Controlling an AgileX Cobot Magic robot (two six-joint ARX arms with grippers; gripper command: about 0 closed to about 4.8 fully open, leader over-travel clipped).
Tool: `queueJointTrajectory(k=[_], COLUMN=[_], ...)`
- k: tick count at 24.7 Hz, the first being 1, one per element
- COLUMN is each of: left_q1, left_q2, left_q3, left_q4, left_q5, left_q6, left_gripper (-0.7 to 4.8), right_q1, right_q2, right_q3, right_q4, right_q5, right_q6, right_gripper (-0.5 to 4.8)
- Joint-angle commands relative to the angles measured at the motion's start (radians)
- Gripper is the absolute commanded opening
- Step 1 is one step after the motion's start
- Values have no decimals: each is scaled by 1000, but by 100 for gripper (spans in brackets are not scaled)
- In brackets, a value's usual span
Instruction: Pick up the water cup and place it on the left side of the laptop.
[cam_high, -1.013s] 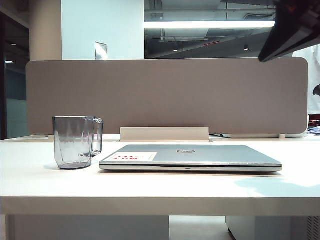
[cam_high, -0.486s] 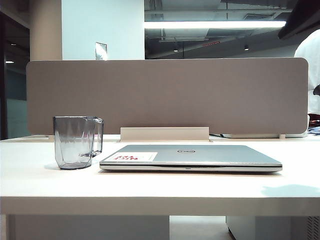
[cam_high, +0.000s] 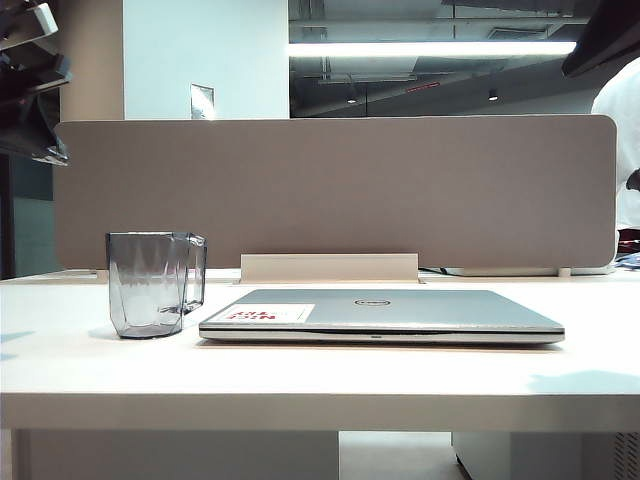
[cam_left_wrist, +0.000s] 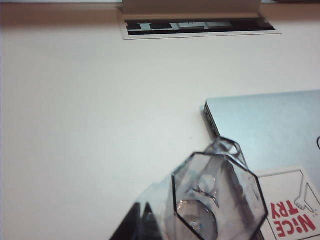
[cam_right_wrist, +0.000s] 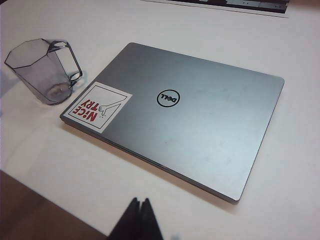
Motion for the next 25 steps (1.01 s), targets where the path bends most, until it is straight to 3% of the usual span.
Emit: queueJointTrajectory(k=[1, 8, 15, 22, 25], left_q1=[0, 0, 1, 0, -11], left_q2=[38, 213, 297, 349, 402], left_q3=[37, 120, 166, 423, 548], left_q4=[10, -5, -2, -203, -315], left_q5=[4, 5, 77, 87, 85], left_q6=[38, 45, 71, 78, 138], left_gripper=[-6, -6, -6, -6, -6], right_q1=[2, 2, 2, 2, 2], right_q2=[-2, -2, -2, -2, -2], right_q3=[2, 2, 2, 2, 2], right_q4=[10, 9, 2, -5, -5], right_q5=[4, 4, 6, 7, 8], right_q6=[3, 3, 3, 3, 3], right_gripper=[-6, -6, -6, -6, -6])
